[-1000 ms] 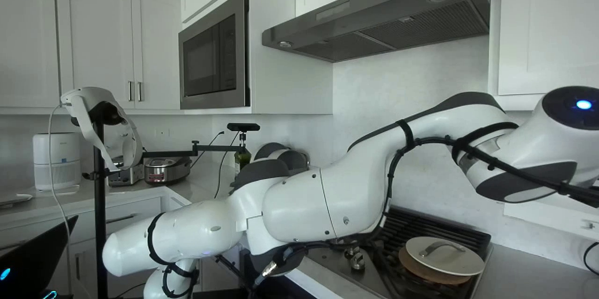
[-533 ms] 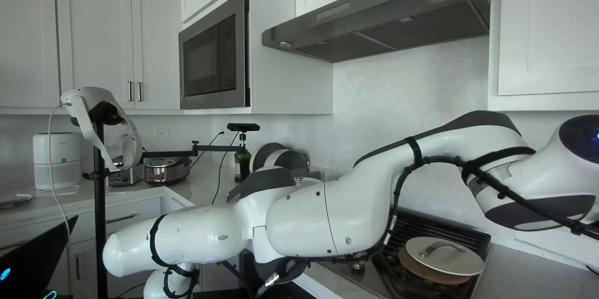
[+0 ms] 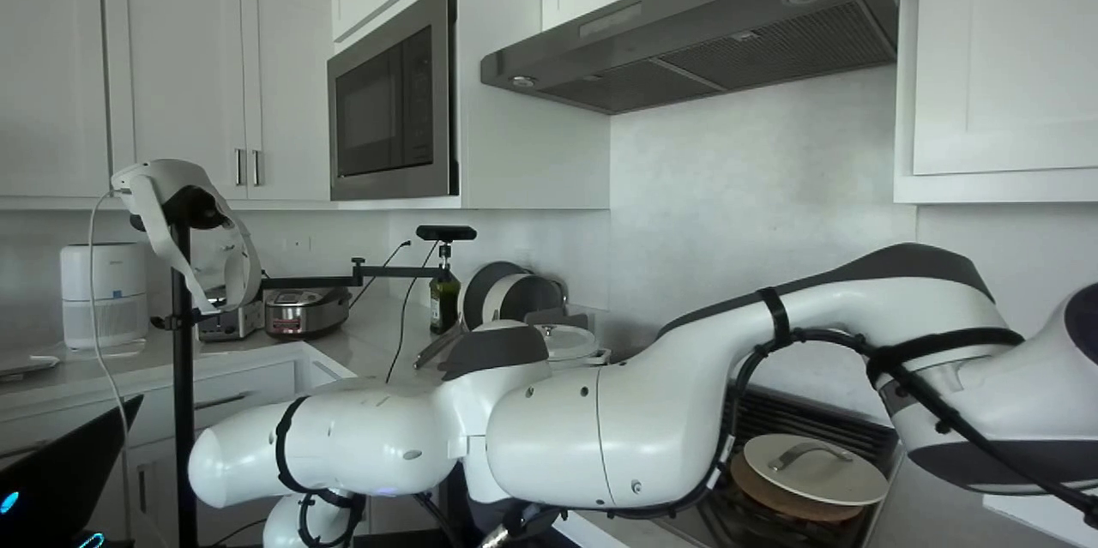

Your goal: Pour some water into the pot

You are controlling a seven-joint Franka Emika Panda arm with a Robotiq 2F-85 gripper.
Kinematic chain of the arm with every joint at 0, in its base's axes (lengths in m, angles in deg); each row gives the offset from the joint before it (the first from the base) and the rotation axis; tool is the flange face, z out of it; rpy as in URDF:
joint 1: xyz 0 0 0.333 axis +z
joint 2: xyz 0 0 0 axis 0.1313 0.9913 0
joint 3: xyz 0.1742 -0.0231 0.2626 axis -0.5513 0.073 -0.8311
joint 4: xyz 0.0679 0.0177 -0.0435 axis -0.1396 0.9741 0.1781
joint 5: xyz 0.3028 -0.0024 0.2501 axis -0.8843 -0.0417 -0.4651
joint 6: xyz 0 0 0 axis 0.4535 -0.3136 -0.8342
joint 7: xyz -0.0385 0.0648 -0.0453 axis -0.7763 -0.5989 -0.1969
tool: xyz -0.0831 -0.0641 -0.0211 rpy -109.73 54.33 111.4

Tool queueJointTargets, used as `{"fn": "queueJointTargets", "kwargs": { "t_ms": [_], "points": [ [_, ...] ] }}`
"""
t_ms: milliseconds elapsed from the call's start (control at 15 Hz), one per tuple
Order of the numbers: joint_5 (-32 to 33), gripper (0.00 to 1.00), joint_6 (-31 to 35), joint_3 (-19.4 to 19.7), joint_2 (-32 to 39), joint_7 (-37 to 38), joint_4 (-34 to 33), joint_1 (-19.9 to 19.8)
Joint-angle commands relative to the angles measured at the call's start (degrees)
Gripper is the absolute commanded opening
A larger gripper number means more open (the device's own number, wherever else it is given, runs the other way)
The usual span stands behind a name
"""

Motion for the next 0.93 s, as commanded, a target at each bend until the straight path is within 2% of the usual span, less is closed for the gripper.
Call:
{"fn": "queueJointTargets", "kwargs": {
  "t_ms": [0,333,867],
  "points": [
    [2.23,0.35,2.39,0.69,-1.30,-3.86,-2.55,1.53],
    [3.60,0.35,3.02,0.97,-2.64,-5.50,-3.10,1.66],
    [3.87,0.35,1.96,1.36,-3.85,-4.23,-3.22,1.79]
  ]
}}
